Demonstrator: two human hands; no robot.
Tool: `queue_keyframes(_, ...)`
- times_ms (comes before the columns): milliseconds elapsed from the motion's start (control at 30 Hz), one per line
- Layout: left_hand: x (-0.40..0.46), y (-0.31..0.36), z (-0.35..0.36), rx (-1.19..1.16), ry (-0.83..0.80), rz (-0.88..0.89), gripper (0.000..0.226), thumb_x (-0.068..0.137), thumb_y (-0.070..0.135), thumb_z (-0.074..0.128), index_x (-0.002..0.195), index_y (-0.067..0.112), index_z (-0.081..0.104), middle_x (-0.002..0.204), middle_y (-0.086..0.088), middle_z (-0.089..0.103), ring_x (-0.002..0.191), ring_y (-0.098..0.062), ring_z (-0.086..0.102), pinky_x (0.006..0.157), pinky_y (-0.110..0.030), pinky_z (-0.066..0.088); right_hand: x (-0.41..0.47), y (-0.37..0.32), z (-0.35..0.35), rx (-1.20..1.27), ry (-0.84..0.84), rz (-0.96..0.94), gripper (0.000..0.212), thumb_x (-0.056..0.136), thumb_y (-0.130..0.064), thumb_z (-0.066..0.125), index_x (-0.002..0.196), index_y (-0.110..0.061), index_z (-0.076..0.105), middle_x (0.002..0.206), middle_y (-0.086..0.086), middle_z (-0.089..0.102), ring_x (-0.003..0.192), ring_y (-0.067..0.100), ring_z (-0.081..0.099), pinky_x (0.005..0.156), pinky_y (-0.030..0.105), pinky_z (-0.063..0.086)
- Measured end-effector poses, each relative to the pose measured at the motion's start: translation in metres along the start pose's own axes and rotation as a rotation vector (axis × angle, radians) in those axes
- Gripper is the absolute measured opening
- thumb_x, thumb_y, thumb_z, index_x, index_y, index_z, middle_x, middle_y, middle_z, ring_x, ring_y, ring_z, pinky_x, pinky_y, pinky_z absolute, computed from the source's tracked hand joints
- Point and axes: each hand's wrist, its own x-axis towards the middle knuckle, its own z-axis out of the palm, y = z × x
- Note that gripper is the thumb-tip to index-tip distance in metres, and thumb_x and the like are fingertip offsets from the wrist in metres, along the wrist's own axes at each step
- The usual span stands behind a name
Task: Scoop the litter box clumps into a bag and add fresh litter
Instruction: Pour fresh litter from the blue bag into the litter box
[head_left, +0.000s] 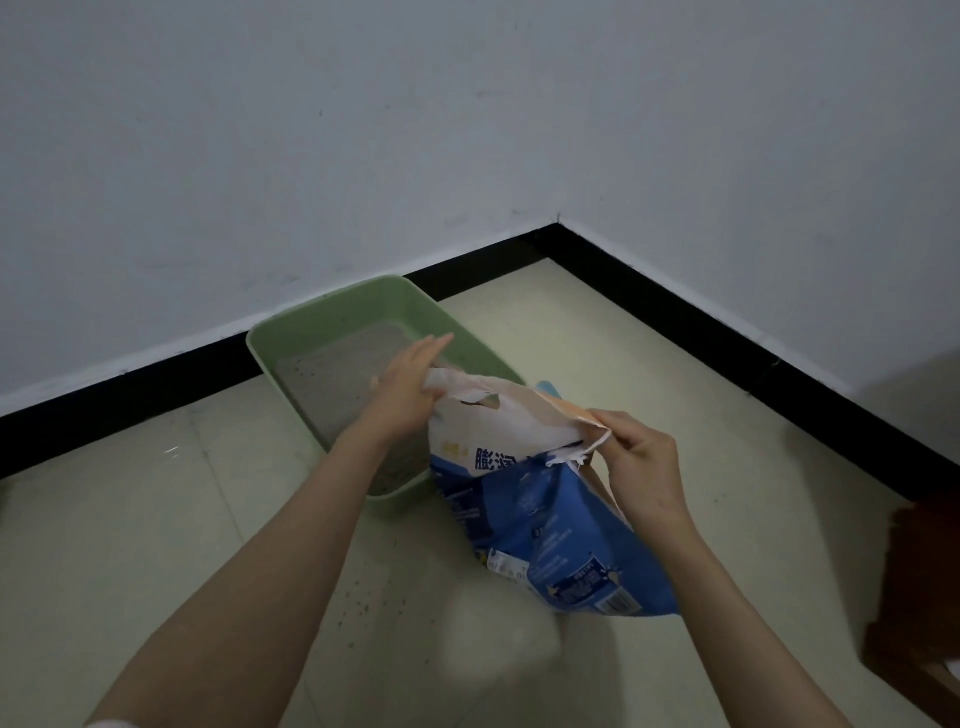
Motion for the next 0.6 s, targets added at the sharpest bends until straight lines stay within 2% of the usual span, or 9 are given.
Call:
queue_keyframes(33, 0.003, 0.006, 0.002, 0.041, -0.011, 0.046, 0.060, 0.089, 0.013, 0.054, 0.140, 0.037, 0.031, 0.150, 0.008, 0.029, 0.141, -0.016, 0.021, 0.113, -0.056, 0.017, -0.001, 0.000, -0.002, -0.004, -0.008, -0.003, 0.033, 0.084, 0.011, 0.053, 0.098, -0.015, 0.069, 0.082, 0.000, 0.065, 0.064, -0.008, 0.058, 0.060, 0.005, 0.044)
queue_keyframes(100, 0.005, 0.021, 0.007, 0.098, 0.005, 0.131, 0.040, 0.093, 0.016, 0.051, 0.131, 0.030, 0.048, 0.144, 0.009, 0.040, 0.139, -0.015, 0.023, 0.114, -0.048, 0.009, -0.004, -0.001, -0.007, 0.005, -0.012, 0.004, 0.036, 0.083, 0.013, 0.052, 0.097, -0.015, 0.069, 0.083, 0.000, 0.066, 0.064, -0.008, 0.058, 0.061, 0.006, 0.045)
queue_keyframes(200, 0.002, 0.037, 0.017, 0.102, 0.156, 0.202, 0.021, 0.094, 0.017, 0.049, 0.107, 0.021, 0.066, 0.120, 0.005, 0.062, 0.120, -0.014, 0.046, 0.104, -0.034, 0.015, -0.006, 0.000, -0.015, 0.039, 0.008, 0.015, 0.040, 0.083, 0.015, 0.050, 0.092, -0.018, 0.069, 0.083, -0.003, 0.067, 0.067, -0.002, 0.060, 0.060, 0.008, 0.048)
queue_keyframes(267, -0.001, 0.043, 0.021, 0.107, 0.267, 0.234, 0.021, 0.093, 0.021, 0.048, 0.096, 0.020, 0.068, 0.104, 0.006, 0.066, 0.104, -0.012, 0.053, 0.094, -0.030, 0.016, -0.006, 0.001, -0.022, 0.074, 0.044, 0.040, 0.032, 0.086, 0.010, 0.052, 0.093, -0.016, 0.069, 0.081, -0.001, 0.067, 0.070, 0.010, 0.059, 0.058, 0.010, 0.050)
queue_keyframes(333, -0.003, 0.053, 0.023, 0.092, 0.334, 0.307, 0.025, 0.092, 0.026, 0.046, 0.090, 0.019, 0.070, 0.094, 0.006, 0.067, 0.094, -0.011, 0.053, 0.085, -0.027, 0.015, -0.007, 0.001, -0.031, 0.121, 0.097, 0.090, 0.019, 0.089, 0.000, 0.054, 0.090, -0.010, 0.070, 0.079, 0.003, 0.065, 0.069, 0.014, 0.057, 0.058, 0.011, 0.051)
queue_keyframes(400, -0.005, 0.068, 0.026, 0.063, 0.371, 0.389, 0.024, 0.091, 0.024, 0.048, 0.087, 0.016, 0.071, 0.089, 0.004, 0.069, 0.089, -0.013, 0.054, 0.079, -0.026, 0.014, -0.006, 0.005, -0.042, 0.142, 0.178, 0.129, 0.019, 0.090, -0.008, 0.056, 0.077, -0.011, 0.070, 0.075, 0.002, 0.065, 0.071, 0.014, 0.057, 0.067, 0.019, 0.051)
queue_keyframes(467, -0.006, 0.083, 0.030, 0.054, 0.393, 0.466, 0.021, 0.090, 0.016, 0.052, 0.084, 0.014, 0.072, 0.085, 0.002, 0.070, 0.086, -0.017, 0.057, 0.076, -0.026, 0.013, -0.006, 0.005, -0.053, 0.173, 0.279, 0.155, 0.022, 0.091, -0.012, 0.057, 0.072, -0.016, 0.068, 0.070, -0.001, 0.066, 0.072, 0.015, 0.057, 0.072, 0.026, 0.049)
queue_keyframes(533, -0.009, 0.099, 0.034, 0.060, 0.397, 0.530, 0.021, 0.087, 0.014, 0.053, 0.080, 0.014, 0.072, 0.080, 0.001, 0.071, 0.081, -0.019, 0.059, 0.073, -0.025, 0.011, -0.005, 0.003, -0.062, 0.245, 0.402, 0.163, 0.018, 0.091, -0.012, 0.056, 0.076, -0.013, 0.066, 0.062, -0.009, 0.066, 0.067, 0.011, 0.055, 0.064, 0.019, 0.050)
queue_keyframes(600, -0.012, 0.115, 0.038, 0.076, 0.389, 0.585, 0.019, 0.083, 0.013, 0.054, 0.077, 0.015, 0.072, 0.075, 0.002, 0.070, 0.075, -0.020, 0.061, 0.072, -0.025, 0.011, -0.005, 0.000, -0.072, 0.274, 0.522, 0.174, 0.011, 0.092, -0.012, 0.056, 0.086, -0.009, 0.064, 0.062, -0.007, 0.060, 0.062, 0.008, 0.051, 0.052, 0.013, 0.047)
